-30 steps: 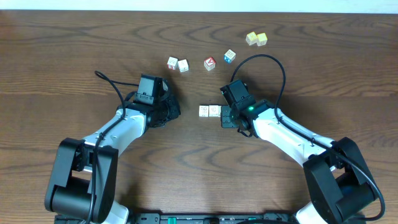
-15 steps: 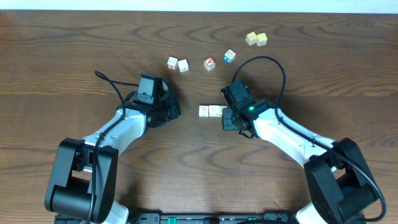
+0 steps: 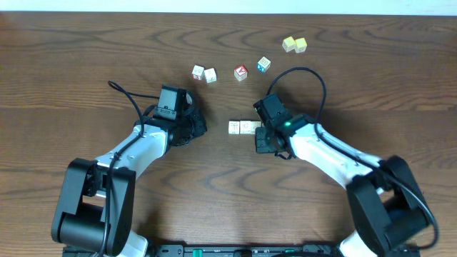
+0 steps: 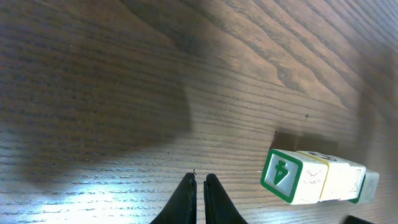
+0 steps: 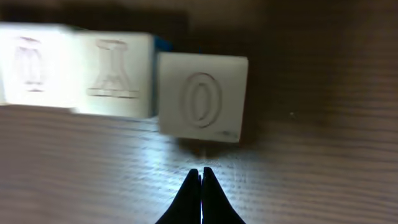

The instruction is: Lift 4 blocks

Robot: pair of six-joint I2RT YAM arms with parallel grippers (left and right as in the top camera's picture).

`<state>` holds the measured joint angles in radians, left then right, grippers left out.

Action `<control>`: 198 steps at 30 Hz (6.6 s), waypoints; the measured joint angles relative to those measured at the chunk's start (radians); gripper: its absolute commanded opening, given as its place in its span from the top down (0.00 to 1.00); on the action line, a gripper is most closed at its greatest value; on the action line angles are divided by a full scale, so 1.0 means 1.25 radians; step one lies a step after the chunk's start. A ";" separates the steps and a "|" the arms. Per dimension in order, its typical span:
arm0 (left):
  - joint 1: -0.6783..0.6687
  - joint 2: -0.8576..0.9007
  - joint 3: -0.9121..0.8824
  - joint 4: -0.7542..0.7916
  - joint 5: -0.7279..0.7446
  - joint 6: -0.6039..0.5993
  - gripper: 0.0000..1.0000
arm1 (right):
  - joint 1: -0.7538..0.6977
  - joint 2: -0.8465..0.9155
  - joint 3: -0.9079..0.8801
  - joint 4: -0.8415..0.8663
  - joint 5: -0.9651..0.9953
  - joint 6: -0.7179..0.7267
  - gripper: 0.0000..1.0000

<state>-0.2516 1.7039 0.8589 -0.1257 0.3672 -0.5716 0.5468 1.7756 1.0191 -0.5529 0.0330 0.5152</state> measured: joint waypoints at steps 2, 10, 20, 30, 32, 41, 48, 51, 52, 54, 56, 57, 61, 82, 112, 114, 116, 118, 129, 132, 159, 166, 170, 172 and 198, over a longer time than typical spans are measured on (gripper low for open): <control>0.000 0.000 0.000 0.000 0.000 0.000 0.92 | -0.008 0.017 0.000 0.000 -0.003 0.000 0.99; 0.000 0.000 0.000 0.000 0.000 0.000 0.92 | -0.042 0.018 0.000 0.020 -0.009 0.000 0.99; 0.000 0.000 0.000 0.000 0.000 0.000 0.92 | -0.044 0.018 0.000 0.034 -0.009 0.000 0.99; 0.000 0.000 0.000 0.000 0.000 0.000 0.92 | -0.044 0.018 0.000 0.043 -0.009 0.000 0.99; 0.000 0.000 0.000 0.000 0.000 0.000 0.92 | -0.044 0.018 0.000 0.046 -0.009 0.000 0.99; 0.000 0.000 0.000 0.000 0.000 0.000 0.92 | -0.044 0.018 0.000 0.049 -0.009 0.000 0.99; 0.000 0.000 0.000 0.000 0.000 0.000 0.92 | -0.044 0.018 0.000 0.055 -0.009 0.000 0.99; 0.000 0.000 0.000 0.000 0.000 0.000 0.92 | -0.044 0.018 0.000 0.055 -0.009 0.000 0.99; 0.000 0.000 0.000 0.000 0.000 0.000 0.92 | -0.044 0.018 0.000 0.055 -0.009 0.000 0.99; 0.000 0.000 0.000 0.000 0.000 0.000 0.93 | -0.044 0.018 0.000 0.055 -0.009 0.000 0.99; 0.000 0.000 0.000 0.000 0.000 0.000 0.92 | -0.044 0.018 0.000 0.056 -0.009 0.000 0.99; 0.000 0.000 0.000 0.000 0.000 0.000 0.92 | -0.044 0.018 0.000 0.057 -0.009 0.000 0.99; 0.000 0.000 0.000 0.000 0.000 0.000 0.92 | -0.044 0.018 0.000 0.058 -0.009 0.000 0.99; 0.000 0.000 0.000 0.000 0.000 0.000 0.92 | -0.044 0.017 0.000 0.038 -0.009 0.000 0.99; -0.057 0.079 0.000 0.109 -0.062 -0.106 0.92 | -0.248 -0.009 0.001 0.076 -0.159 -0.001 0.99; -0.058 0.079 0.000 0.106 -0.055 -0.108 0.92 | -0.248 0.016 0.001 0.084 -0.182 -0.001 0.99; -0.058 0.079 0.000 0.104 -0.044 -0.108 0.92 | -0.248 0.031 0.001 0.088 -0.208 -0.001 0.99; -0.058 0.079 0.000 0.101 -0.037 -0.108 0.92 | -0.248 0.040 0.001 0.091 -0.228 -0.002 0.99; -0.078 0.079 0.000 0.129 -0.005 -0.083 0.92 | -0.248 0.042 0.001 0.096 -0.289 -0.003 0.99; -0.084 0.079 0.000 0.141 -0.001 -0.074 0.92 | -0.248 0.042 0.001 0.093 -0.294 -0.003 0.99; -0.142 0.081 0.000 0.175 -0.006 -0.045 0.92 | -0.215 0.042 0.001 0.101 -0.297 -0.003 0.99; -0.142 0.081 0.000 0.178 -0.009 -0.045 0.92 | -0.215 0.042 0.001 0.102 -0.296 -0.003 0.99; -0.142 0.081 0.000 0.179 -0.008 -0.045 0.92 | -0.215 0.042 0.001 0.102 -0.295 -0.003 0.99; -0.142 0.081 0.000 0.179 -0.008 -0.045 0.93 | -0.215 0.042 0.001 0.102 -0.287 -0.003 0.99; -0.082 0.061 0.001 0.050 -0.070 -0.075 0.93 | -0.223 0.042 0.001 0.077 -0.208 -0.019 0.99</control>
<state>-0.3538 1.7802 0.8597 -0.0628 0.2790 -0.6651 0.2684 1.8282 1.0199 -0.4568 -0.2276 0.4919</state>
